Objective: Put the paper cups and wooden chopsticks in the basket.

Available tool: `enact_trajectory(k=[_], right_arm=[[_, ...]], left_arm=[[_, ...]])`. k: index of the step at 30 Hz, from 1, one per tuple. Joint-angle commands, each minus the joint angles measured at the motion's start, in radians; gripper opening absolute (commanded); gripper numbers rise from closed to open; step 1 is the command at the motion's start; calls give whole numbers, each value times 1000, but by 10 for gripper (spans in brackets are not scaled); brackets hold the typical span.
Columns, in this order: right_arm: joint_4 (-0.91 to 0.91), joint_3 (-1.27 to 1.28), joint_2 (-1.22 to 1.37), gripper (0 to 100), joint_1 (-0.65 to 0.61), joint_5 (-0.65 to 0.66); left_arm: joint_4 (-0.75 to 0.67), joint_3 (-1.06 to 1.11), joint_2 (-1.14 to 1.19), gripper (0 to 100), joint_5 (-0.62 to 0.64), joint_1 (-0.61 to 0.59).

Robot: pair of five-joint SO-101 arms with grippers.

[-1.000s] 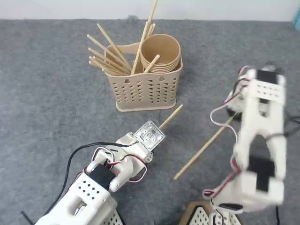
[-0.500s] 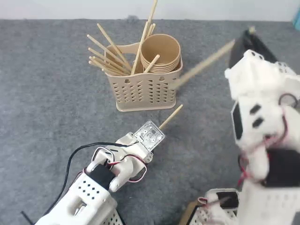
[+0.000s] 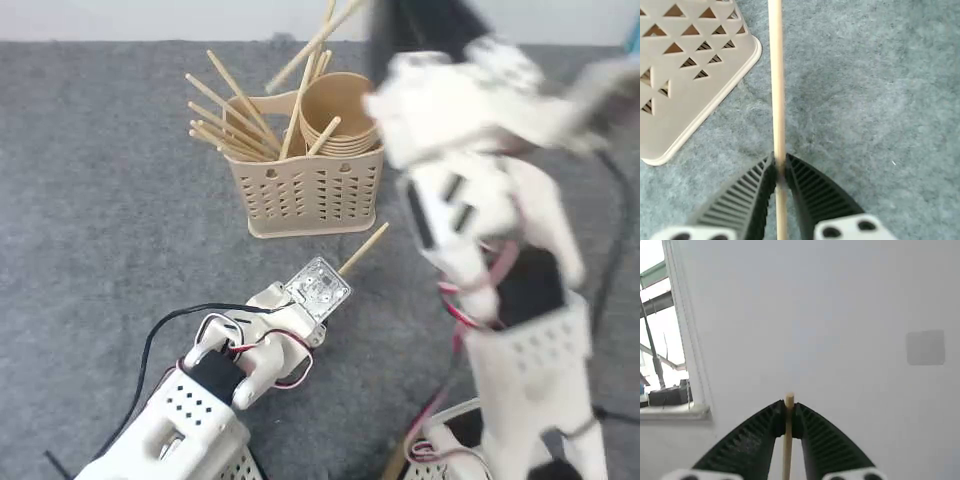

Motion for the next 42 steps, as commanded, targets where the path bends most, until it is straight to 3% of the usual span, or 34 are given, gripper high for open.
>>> enact_trajectory(k=[1, 10, 16, 26, 30, 36, 42], right_arm=[[-2, -43, 74, 9, -18, 44], [38, -43, 282, 20, -19, 46], [124, -57, 309, 194, -54, 46], [446, -164, 47, 210, -114, 40], [670, -161, -122, 210, -107, 40], [1053, -104, -278, 210, 5, 32], [1096, 186, -337, 208, 282, -23]], left_arm=[[-23, -2, -28, 13, -6, -6], [-38, 1, -26, 13, -6, -6], [-38, 1, -26, 13, -6, -6], [-38, 1, -26, 13, -6, -6], [-37, 1, -26, 13, -6, -6], [-37, 1, -26, 13, -6, -6], [-35, 1, -26, 13, -6, -8]])
